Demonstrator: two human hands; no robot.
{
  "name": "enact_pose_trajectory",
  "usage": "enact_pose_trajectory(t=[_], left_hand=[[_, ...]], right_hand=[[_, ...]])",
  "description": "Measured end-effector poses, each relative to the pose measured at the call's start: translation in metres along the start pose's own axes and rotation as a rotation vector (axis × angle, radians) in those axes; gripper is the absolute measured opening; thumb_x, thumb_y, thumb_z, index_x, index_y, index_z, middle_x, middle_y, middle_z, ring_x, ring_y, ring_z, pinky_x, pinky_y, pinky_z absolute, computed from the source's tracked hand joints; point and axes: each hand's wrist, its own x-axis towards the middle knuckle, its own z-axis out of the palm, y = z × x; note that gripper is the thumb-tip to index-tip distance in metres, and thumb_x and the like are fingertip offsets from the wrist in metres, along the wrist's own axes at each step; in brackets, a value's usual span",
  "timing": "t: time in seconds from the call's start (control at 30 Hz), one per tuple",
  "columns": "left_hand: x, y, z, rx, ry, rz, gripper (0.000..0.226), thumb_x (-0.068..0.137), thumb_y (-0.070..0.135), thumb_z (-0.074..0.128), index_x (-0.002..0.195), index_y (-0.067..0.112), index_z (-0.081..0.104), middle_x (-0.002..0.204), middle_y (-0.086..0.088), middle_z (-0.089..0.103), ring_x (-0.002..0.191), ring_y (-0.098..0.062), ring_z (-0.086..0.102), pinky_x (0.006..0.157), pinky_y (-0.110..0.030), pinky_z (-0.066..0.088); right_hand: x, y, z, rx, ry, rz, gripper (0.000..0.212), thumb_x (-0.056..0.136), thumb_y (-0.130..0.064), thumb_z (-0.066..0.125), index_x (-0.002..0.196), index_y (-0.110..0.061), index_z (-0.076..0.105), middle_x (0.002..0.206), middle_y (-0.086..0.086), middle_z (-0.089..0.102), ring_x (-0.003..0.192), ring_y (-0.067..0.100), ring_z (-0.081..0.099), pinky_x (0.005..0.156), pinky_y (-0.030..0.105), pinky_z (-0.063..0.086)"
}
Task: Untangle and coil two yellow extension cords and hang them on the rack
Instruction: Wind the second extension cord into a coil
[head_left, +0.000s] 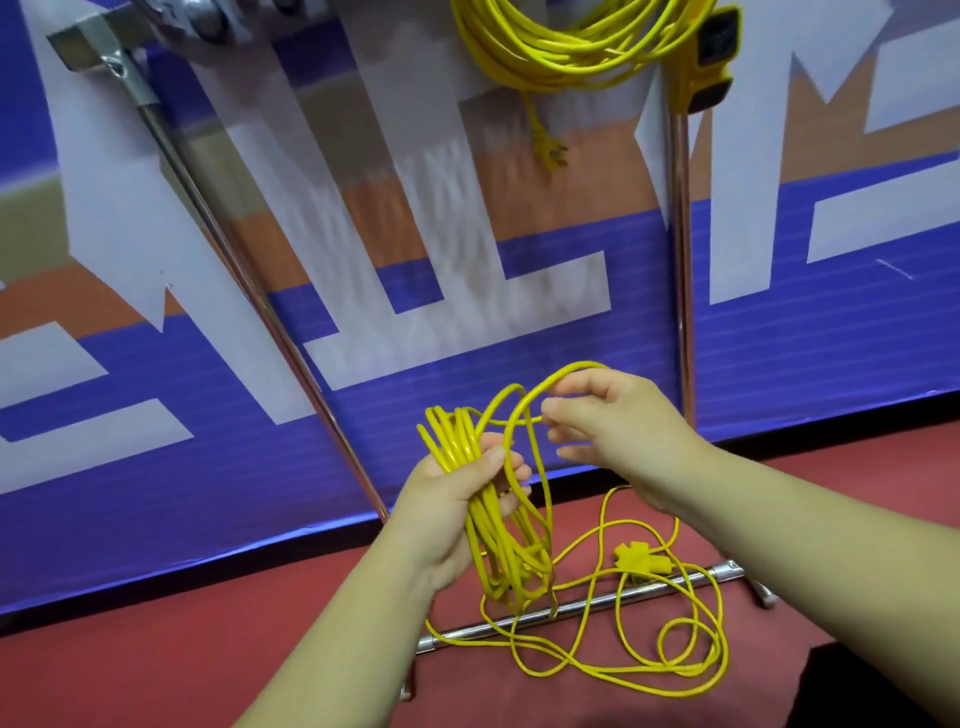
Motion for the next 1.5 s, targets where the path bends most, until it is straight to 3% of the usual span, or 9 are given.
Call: enact_pose_trajectory(t=[0.13,0.27,0.5,0.67,0.83,0.97,1.2,1.33,1.5], left_hand=[[0.002,0.015,-0.005,-0.077,0.024,0.061,0.026,0.079,0.008,0.065,0.104,0.006,0.063,0.08,-0.012,0.069,0.072,-0.022,0.07,0.066,-0.034,0.06],[0.001,0.024,-0.008,-0.145,0.061,0.121,0.02,0.085,0.005,0.061,0.105,0.007,0.062,0.077,-0.009,0.069,0.068,-0.018,0.07,0.062,-0.03,0.06],[0.0,0.027,-0.018,-0.172,0.107,0.107,0.012,0.095,0.005,0.055,0.103,0.008,0.063,0.074,-0.008,0.07,0.064,-0.017,0.07,0.059,-0.03,0.061],[0.002,0.036,-0.041,-0.215,0.161,0.066,0.017,0.093,0.013,0.059,0.107,0.008,0.068,0.085,-0.006,0.074,0.077,-0.017,0.074,0.069,-0.031,0.062],[0.004,0.043,-0.085,-0.134,0.286,0.015,0.015,0.1,0.021,0.055,0.107,0.016,0.067,0.065,0.003,0.056,0.05,-0.008,0.054,0.05,-0.022,0.051],[0.005,0.048,-0.109,-0.122,0.33,0.061,0.013,0.1,0.023,0.054,0.105,0.017,0.064,0.06,0.005,0.047,0.044,-0.005,0.045,0.043,-0.018,0.043],[0.007,0.053,-0.121,-0.254,0.336,0.087,0.013,0.098,0.024,0.057,0.094,0.019,0.069,0.065,0.006,0.051,0.05,-0.005,0.05,0.049,-0.019,0.046],[0.009,0.049,-0.117,-0.241,0.312,0.081,0.011,0.097,0.023,0.058,0.097,0.019,0.068,0.066,0.006,0.053,0.053,-0.006,0.052,0.057,-0.023,0.048],[0.02,0.041,-0.12,-0.226,0.268,0.044,0.011,0.098,0.022,0.059,0.101,0.017,0.068,0.067,0.004,0.053,0.055,-0.008,0.052,0.051,-0.022,0.048]], right_hand=[[-0.008,0.013,0.007,-0.167,-0.171,-0.061,0.024,0.077,-0.015,0.082,0.086,-0.016,0.06,0.07,0.002,0.065,0.068,0.018,0.061,0.071,0.04,0.053],[-0.016,0.027,0.019,-0.279,-0.354,-0.114,0.028,0.077,-0.005,0.082,0.089,-0.013,0.058,0.093,0.013,0.073,0.077,0.016,0.068,0.079,0.035,0.057],[-0.016,0.042,0.039,-0.294,-0.356,-0.141,0.026,0.081,-0.001,0.078,0.088,-0.015,0.057,0.089,0.012,0.072,0.075,0.015,0.066,0.075,0.031,0.054],[-0.01,0.042,0.05,-0.195,-0.256,-0.116,0.023,0.083,0.002,0.073,0.088,-0.017,0.061,0.074,0.005,0.065,0.071,0.017,0.059,0.071,0.032,0.048],[0.0,0.034,0.04,-0.035,0.02,0.016,0.021,0.09,0.0,0.064,0.103,-0.016,0.069,0.076,0.007,0.067,0.07,0.016,0.065,0.069,0.036,0.058],[0.015,0.044,0.026,-0.178,0.123,0.103,0.016,0.088,-0.003,0.066,0.098,-0.011,0.075,0.07,0.006,0.064,0.062,0.017,0.056,0.061,0.032,0.047],[0.009,0.042,0.022,-0.95,-0.403,-0.054,0.01,0.087,-0.019,0.072,0.091,-0.024,0.079,0.065,-0.019,0.066,0.056,-0.008,0.057,0.055,0.006,0.039],[-0.001,0.028,0.024,-0.955,-0.638,-0.102,0.012,0.09,-0.019,0.07,0.096,-0.025,0.078,0.063,-0.03,0.064,0.06,-0.012,0.057,0.06,0.006,0.04],[-0.009,0.0,0.018,-0.678,-0.699,-0.068,0.014,0.091,-0.012,0.068,0.094,-0.023,0.077,0.077,-0.001,0.071,0.068,0.009,0.057,0.065,0.027,0.046]])
